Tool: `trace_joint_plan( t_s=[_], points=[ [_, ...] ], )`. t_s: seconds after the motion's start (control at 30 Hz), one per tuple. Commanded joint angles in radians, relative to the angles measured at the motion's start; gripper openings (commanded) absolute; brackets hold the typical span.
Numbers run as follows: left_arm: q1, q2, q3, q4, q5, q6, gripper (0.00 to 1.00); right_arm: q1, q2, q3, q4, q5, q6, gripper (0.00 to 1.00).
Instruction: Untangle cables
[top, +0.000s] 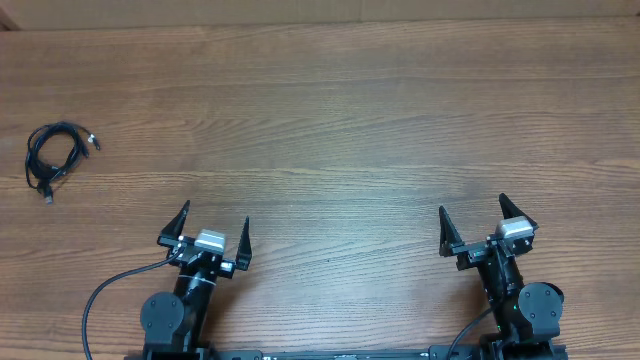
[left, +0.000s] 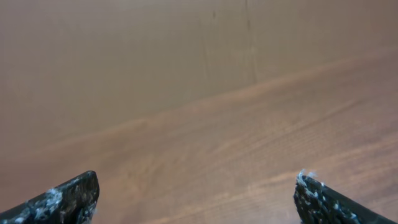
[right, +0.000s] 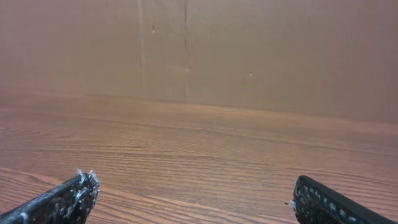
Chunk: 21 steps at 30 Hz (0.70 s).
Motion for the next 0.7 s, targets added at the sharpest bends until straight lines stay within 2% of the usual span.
trace_joint_plan(
  t_s=[0.0, 0.1, 0.33, 0.53, 0.67],
  points=[
    [0.006, -0.002, -0.004, 0.047, -0.01, 0.006, 1.0, 0.005, -0.008, -0.011, 0.005, -0.001, 0.006, 1.0],
    [0.006, -0.002, -0.003, 0.082, -0.01, -0.068, 1.0, 0.005, -0.008, -0.011, 0.01, -0.062, 0.007, 1.0],
    [0.006, -0.002, 0.038, 0.063, -0.01, -0.095, 1.0, 0.005, -0.008, -0.009, 0.018, -0.169, 0.008, 1.0],
    [0.006, 0.033, 0.152, -0.107, -0.009, -0.185, 1.0, 0.005, -0.008, 0.055, -0.054, -0.197, 0.09, 1.0],
    [0.006, 0.114, 0.239, -0.139, -0.009, -0.184, 1.0, 0.005, 0.001, 0.129, -0.153, -0.222, 0.089, 1.0]
  ],
)
